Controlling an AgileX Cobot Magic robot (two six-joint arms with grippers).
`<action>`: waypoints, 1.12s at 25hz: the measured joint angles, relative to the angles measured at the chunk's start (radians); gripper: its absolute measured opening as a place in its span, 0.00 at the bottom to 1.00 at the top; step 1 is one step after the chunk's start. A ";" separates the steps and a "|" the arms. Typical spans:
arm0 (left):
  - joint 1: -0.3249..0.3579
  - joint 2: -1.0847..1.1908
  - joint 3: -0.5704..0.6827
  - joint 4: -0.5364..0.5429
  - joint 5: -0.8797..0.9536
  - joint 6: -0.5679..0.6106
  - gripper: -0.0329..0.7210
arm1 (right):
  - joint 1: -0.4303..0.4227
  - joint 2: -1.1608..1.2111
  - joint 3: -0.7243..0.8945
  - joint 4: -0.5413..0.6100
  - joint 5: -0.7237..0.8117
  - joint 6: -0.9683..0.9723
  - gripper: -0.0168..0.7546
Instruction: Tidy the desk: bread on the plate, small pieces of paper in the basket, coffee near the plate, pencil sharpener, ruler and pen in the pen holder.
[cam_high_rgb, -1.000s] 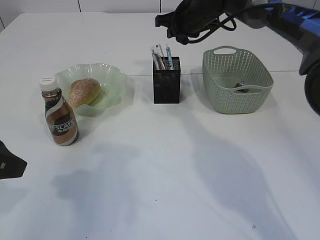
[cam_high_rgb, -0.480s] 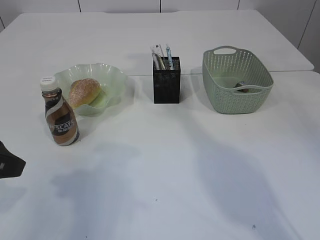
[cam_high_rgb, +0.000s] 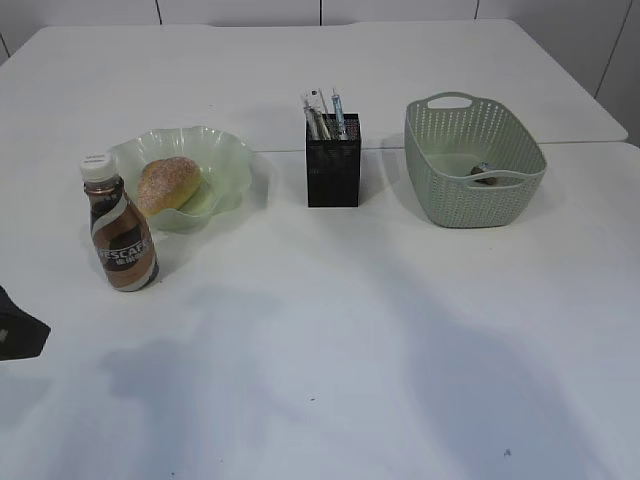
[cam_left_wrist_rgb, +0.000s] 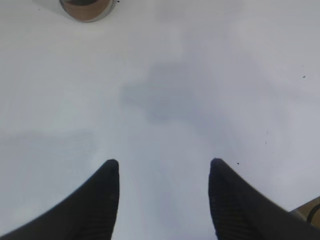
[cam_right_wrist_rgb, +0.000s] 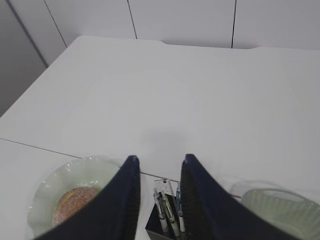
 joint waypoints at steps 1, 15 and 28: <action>0.000 0.000 0.000 0.001 0.003 0.000 0.58 | 0.000 -0.020 0.002 0.004 0.014 0.000 0.33; 0.000 -0.137 0.025 -0.006 0.037 0.000 0.58 | 0.000 -0.556 0.557 0.013 0.054 -0.092 0.33; 0.000 -0.616 0.127 -0.027 0.118 0.050 0.58 | 0.000 -1.327 1.469 0.014 -0.131 -0.175 0.33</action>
